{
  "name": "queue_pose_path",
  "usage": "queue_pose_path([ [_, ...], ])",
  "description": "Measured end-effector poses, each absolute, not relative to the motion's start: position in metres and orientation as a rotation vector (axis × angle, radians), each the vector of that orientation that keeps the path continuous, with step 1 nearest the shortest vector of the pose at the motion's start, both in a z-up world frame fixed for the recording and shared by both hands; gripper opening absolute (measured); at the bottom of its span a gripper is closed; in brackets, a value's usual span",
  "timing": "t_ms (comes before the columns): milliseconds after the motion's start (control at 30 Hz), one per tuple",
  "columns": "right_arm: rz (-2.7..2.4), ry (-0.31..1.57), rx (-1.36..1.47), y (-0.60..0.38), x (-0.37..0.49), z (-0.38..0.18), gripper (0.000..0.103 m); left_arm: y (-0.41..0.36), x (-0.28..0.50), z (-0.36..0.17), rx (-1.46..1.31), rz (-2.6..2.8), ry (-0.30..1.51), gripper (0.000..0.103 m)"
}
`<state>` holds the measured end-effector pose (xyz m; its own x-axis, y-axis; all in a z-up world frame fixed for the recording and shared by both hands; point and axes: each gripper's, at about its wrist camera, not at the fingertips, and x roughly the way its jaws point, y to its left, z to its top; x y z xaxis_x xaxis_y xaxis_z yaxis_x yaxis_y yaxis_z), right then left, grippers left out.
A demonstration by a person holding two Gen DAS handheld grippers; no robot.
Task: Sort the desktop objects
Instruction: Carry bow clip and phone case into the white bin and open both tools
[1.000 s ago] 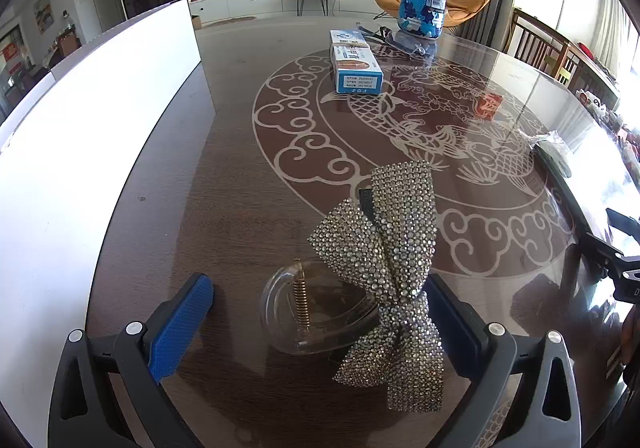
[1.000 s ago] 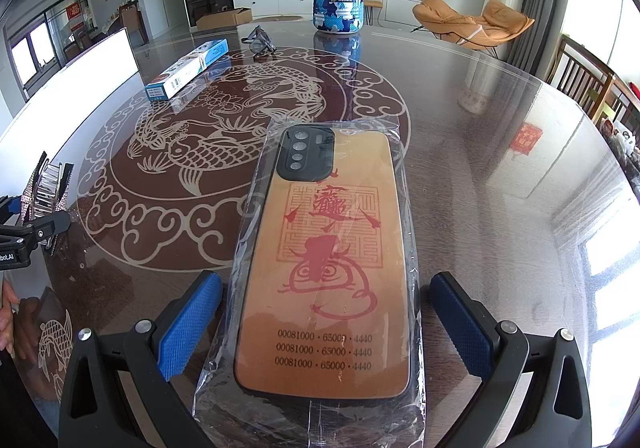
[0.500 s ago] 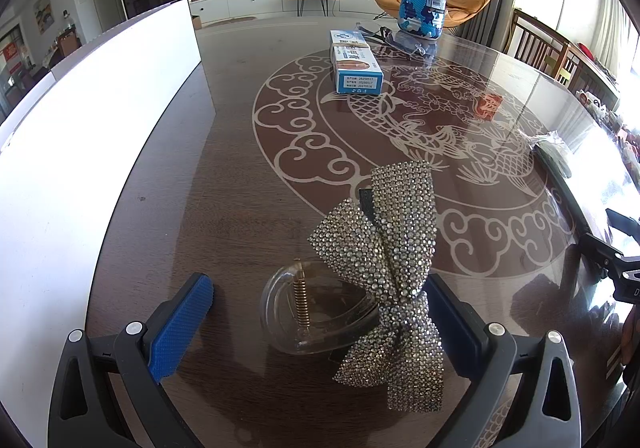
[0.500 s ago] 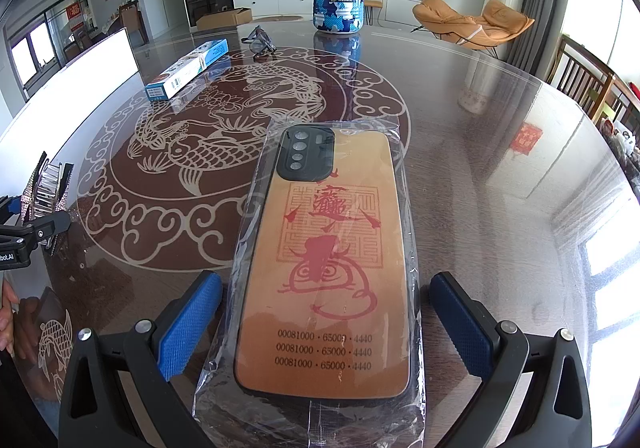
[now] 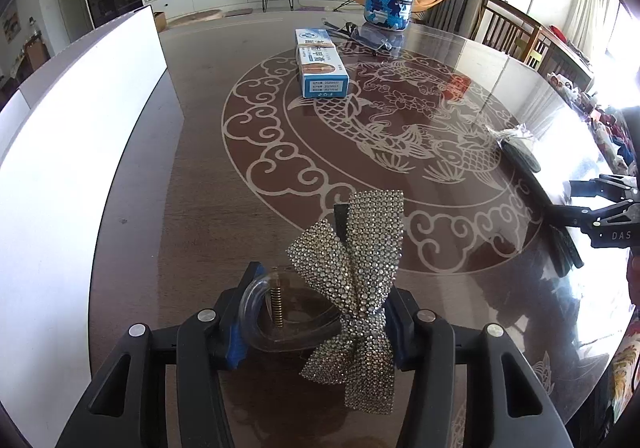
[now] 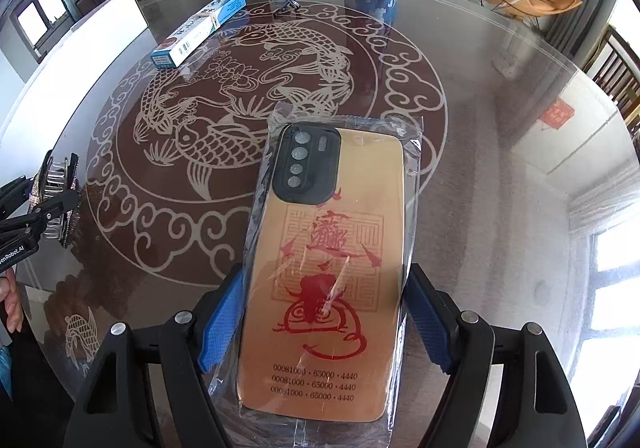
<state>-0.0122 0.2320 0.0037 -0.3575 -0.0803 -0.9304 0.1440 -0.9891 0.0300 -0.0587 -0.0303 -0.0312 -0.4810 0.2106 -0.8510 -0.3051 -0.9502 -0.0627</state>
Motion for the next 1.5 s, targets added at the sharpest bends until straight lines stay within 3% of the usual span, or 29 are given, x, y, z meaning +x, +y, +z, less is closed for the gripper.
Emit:
queue_pose_path([
  [267,-2.507,-0.056,1.558,0.230,0.030,0.036,0.077,-0.050,-0.015,0.004,-1.239,2.561,0.092,0.052],
  [700,-2.419,-0.131,1.409,0.161,0.013,0.084,0.077,-0.117,0.004,0.061,-1.161,2.593,-0.115,0.052],
  [1100,-2.172,-0.072,1.175,-0.038,-0.034,0.150,0.077,-0.288,-0.016,0.120,-1.185,2.878,-0.257,0.052],
  [1300,-2.070,-0.010,1.050,-0.160,-0.043,0.164,0.077,-0.338,-0.034,0.099,-1.315,2.912,-0.324,0.052],
  [1500,-2.062,0.062,1.058,-0.237,-0.065,0.134,0.077,-0.357,-0.047,0.071,-1.444,2.894,-0.330,0.052],
])
